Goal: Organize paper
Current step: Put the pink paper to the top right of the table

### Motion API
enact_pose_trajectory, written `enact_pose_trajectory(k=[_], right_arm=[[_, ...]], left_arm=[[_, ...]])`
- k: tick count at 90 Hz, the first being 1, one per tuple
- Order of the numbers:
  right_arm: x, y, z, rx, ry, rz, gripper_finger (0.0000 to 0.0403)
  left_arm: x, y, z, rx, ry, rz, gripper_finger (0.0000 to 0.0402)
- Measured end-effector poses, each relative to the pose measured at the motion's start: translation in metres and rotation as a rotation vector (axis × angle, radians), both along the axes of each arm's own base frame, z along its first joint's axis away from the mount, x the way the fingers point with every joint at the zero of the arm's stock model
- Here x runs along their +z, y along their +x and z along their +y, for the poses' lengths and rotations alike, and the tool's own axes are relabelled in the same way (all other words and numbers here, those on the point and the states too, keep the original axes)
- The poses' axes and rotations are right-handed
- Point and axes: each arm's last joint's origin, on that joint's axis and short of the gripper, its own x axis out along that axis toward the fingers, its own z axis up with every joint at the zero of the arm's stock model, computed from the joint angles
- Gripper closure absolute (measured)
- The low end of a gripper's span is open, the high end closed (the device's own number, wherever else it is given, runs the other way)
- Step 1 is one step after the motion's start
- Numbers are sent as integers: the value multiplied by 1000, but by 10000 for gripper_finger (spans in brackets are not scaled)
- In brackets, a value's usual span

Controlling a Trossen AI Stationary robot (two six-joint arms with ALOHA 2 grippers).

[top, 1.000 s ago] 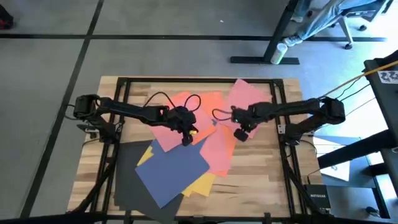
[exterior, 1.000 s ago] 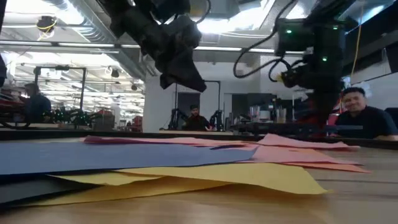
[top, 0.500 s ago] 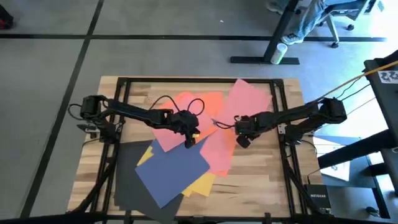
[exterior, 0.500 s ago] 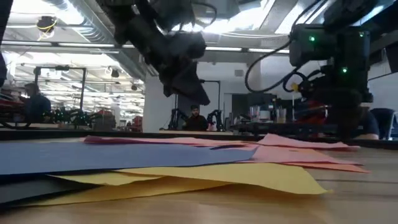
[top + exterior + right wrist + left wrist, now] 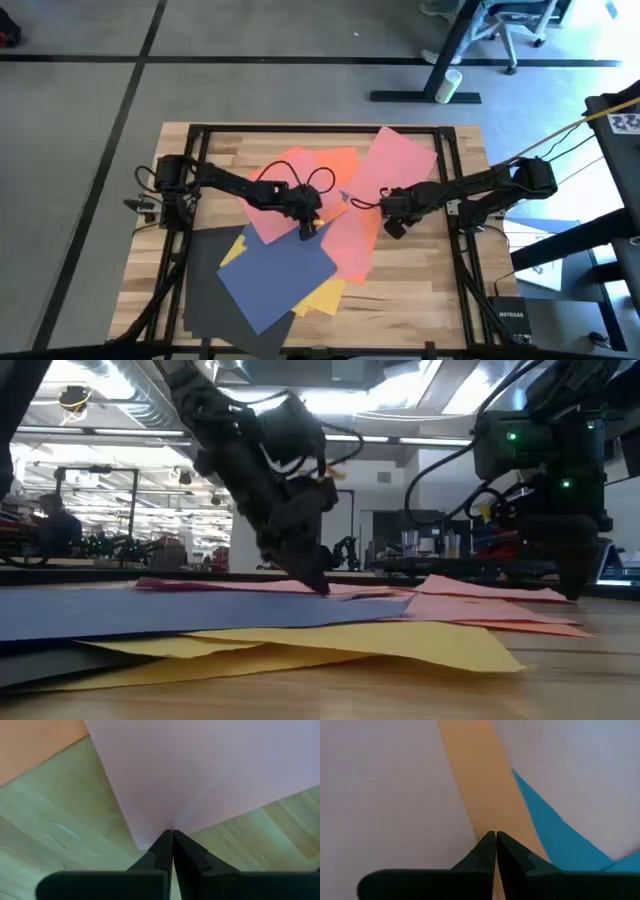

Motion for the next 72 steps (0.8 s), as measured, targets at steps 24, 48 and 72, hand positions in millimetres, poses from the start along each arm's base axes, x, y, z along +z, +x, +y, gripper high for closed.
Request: enact_pose_trajectory(k=[24, 48, 72], right_arm=[[0, -1, 0, 17, 0, 9, 403], [1, -9, 0, 18, -16, 102, 403], [7, -13, -2, 9, -74, 88, 403]], left_arm=[[0, -8, -1, 4, -9, 91, 402], [3, -18, -1, 10, -10, 174, 402], [10, -29, -1, 16, 7, 242, 402]])
